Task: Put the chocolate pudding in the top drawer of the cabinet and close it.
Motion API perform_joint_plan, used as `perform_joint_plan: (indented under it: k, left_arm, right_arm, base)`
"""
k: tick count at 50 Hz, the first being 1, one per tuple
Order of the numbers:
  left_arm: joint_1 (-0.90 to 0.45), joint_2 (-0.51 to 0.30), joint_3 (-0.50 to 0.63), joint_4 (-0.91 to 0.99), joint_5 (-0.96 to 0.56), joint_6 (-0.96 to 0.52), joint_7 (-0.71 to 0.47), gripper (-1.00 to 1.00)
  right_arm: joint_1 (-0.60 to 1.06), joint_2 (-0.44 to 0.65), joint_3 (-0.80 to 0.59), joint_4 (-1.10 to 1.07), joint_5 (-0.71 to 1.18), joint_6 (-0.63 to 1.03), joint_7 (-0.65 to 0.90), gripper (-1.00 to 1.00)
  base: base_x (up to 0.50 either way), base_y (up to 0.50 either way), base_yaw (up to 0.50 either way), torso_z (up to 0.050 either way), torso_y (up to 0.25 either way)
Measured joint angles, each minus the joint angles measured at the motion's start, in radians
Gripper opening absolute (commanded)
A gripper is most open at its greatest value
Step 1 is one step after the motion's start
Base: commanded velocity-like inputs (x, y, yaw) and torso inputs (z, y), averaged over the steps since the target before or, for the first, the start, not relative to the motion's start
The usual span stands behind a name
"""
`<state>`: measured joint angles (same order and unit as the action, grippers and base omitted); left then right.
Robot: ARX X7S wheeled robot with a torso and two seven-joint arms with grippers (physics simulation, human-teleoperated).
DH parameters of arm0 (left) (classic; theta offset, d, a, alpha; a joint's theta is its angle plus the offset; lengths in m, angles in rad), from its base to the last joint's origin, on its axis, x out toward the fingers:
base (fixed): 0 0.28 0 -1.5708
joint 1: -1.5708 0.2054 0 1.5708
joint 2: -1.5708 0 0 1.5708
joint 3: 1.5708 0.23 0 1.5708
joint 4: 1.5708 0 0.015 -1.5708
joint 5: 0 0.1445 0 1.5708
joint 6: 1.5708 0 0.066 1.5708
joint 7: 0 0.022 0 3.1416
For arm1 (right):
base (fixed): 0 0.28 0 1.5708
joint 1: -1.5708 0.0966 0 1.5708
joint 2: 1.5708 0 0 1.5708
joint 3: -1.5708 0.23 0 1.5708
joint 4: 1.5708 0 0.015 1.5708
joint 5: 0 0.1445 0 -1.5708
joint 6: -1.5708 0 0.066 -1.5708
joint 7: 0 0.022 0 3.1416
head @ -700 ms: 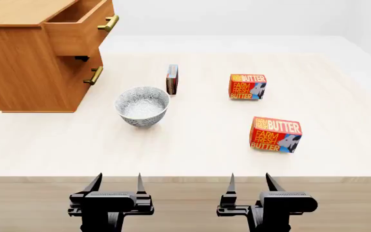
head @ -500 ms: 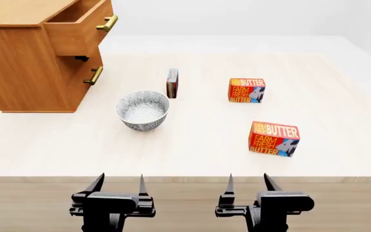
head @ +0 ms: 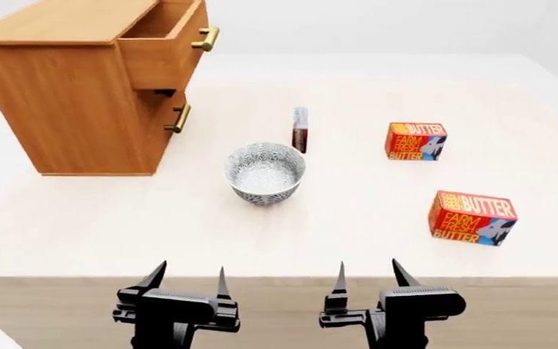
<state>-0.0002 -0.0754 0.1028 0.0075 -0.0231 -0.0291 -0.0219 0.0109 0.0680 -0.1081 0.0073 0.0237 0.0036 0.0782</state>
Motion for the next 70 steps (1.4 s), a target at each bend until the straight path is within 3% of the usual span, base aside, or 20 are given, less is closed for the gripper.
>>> perform_joint_plan:
  k: [11,22,36,70]
  left_arm:
    - [-0.006,-0.010,0.019,-0.024,-0.001,0.038,-0.020,1.00]
    - [-0.010,-0.023,0.035,-0.062,-0.003,0.137,-0.037,1.00]
    - [-0.008,-0.049,0.056,-0.080,-0.052,0.223,-0.008,1.00]
    - [0.011,-0.089,0.076,0.013,-0.092,0.225,-0.025,1.00]
  right_arm:
    - [0.003,0.013,-0.021,-0.002,0.007,-0.005,0.017,1.00]
    - [0.012,0.022,-0.043,-0.005,0.014,-0.003,0.032,1.00]
    - [0.021,0.030,-0.060,-0.032,0.017,0.030,0.069,1.00]
    - [-0.038,0.102,-0.104,-0.243,0.051,0.124,0.076,1.00]
  base:
    - [0.12,0.48,0.00,0.000,0.000]
    - [0.01,0.04,0.00,0.002,0.000]
    - [0.00,0.00,0.00,0.049,0.000]
    - [0.00,0.00,0.00,0.049,0.000]
